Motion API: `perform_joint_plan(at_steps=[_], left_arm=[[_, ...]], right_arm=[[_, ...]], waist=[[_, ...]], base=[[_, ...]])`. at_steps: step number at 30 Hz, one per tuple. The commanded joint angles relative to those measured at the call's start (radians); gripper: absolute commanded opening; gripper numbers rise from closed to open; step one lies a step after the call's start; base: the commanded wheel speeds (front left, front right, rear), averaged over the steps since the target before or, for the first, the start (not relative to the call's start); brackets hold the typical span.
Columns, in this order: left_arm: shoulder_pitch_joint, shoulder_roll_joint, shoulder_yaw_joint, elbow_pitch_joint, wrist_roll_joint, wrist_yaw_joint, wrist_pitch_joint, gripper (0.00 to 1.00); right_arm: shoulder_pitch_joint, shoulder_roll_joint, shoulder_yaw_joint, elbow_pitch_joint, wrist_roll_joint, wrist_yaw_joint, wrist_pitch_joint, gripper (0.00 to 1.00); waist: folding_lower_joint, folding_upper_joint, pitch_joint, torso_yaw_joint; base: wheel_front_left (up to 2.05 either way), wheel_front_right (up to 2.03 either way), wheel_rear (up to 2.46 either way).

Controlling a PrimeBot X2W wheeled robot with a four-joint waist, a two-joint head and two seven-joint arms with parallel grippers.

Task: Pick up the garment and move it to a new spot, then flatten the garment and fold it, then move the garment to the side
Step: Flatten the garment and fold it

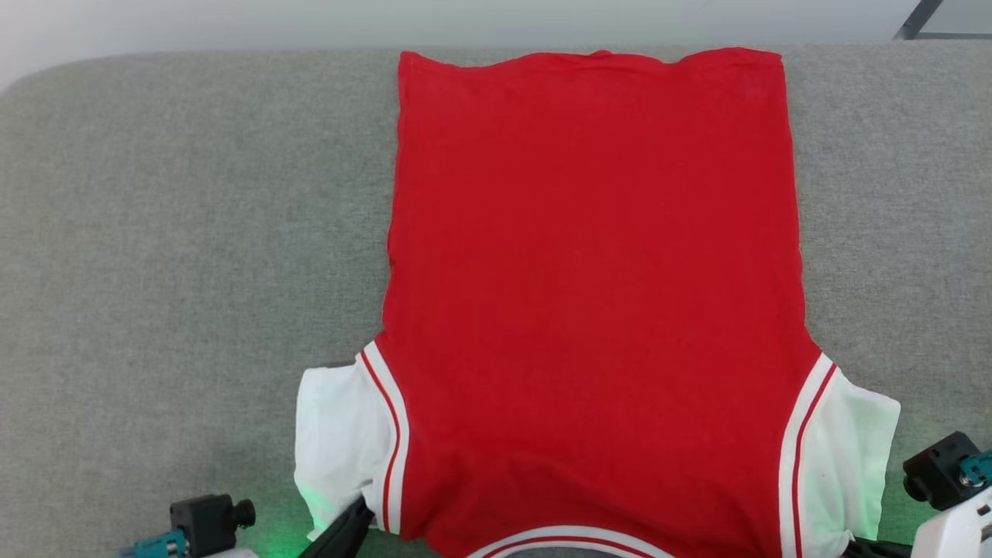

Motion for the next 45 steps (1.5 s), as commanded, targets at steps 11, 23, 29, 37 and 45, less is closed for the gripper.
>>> perform_joint_plan(at_steps=[11, 23, 29, 37, 45], left_arm=[[-0.002, -0.003, -0.022, 0.031, 0.006, -0.015, -0.006, 0.0], [0.016, 0.021, -0.006, -0.052, 0.023, 0.012, -0.03, 0.0], [-0.036, 0.009, -0.02, -0.09, 0.049, 0.017, -0.01, 0.0], [-0.117, -0.019, -0.036, -0.101, 0.073, 0.002, 0.005, 0.0], [-0.202, -0.058, -0.064, -0.081, 0.089, -0.015, 0.009, 0.0]], right_arm=[[-0.049, -0.007, 0.065, 0.05, 0.022, -0.001, -0.111, 1.0], [-0.057, -0.075, -0.245, -0.157, 0.147, -0.001, -0.084, 1.0], [-0.291, -0.065, -0.322, -0.091, 0.071, -0.001, -0.002, 1.0], [-0.855, 0.061, -0.156, 0.267, -0.075, -0.001, 0.145, 1.0], [-1.236, 0.13, -0.052, 0.66, -0.211, -0.001, 0.287, 1.0]], waist=[[0.0, 0.0, -0.02, -0.008], [0.0, 0.0, -0.014, 0.004], [0.0, 0.0, 0.04, 0.048], [0.0, 0.0, 0.157, 0.117], [0.0, 0.0, 0.268, 0.189]], base=[[0.0, 0.0, 0.0], [0.0, 0.0, 0.0], [0.0, 0.0, 0.0], [0.0, 0.0, 0.0], [0.0, 0.0, 0.0]])
